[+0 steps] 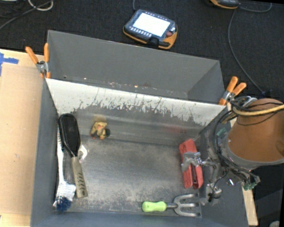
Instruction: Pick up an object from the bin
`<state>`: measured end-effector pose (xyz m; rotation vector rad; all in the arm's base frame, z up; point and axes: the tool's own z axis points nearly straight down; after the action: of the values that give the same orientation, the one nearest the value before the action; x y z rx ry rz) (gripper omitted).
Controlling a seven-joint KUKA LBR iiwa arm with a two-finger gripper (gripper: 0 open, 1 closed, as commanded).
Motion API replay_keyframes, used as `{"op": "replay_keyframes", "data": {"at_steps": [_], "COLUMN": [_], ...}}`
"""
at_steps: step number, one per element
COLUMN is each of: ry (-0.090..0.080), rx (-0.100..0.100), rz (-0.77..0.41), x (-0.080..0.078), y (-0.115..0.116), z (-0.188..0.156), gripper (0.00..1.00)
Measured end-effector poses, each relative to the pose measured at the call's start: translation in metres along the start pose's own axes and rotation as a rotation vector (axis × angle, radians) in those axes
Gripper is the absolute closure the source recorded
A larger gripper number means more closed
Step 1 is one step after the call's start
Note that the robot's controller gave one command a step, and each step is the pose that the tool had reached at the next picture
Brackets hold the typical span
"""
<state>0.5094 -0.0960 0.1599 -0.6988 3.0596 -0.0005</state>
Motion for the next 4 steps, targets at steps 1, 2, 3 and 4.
{"op": "replay_keyframes", "data": {"at_steps": [1,2,3,4], "ry": [0.02,-0.018,0.008,0.008], "rx": [-0.02,0.01,-0.016,-0.016], "rz": [-0.073,-0.305,-0.341,-0.342], "x": [0.036,0.038,0.03,0.03], "y": [-0.023,-0.006,-0.002,-0.002], "z": [0.061,0.087,0.087,0.087], "gripper": [0.0,0.0,1.0,1.0]}}
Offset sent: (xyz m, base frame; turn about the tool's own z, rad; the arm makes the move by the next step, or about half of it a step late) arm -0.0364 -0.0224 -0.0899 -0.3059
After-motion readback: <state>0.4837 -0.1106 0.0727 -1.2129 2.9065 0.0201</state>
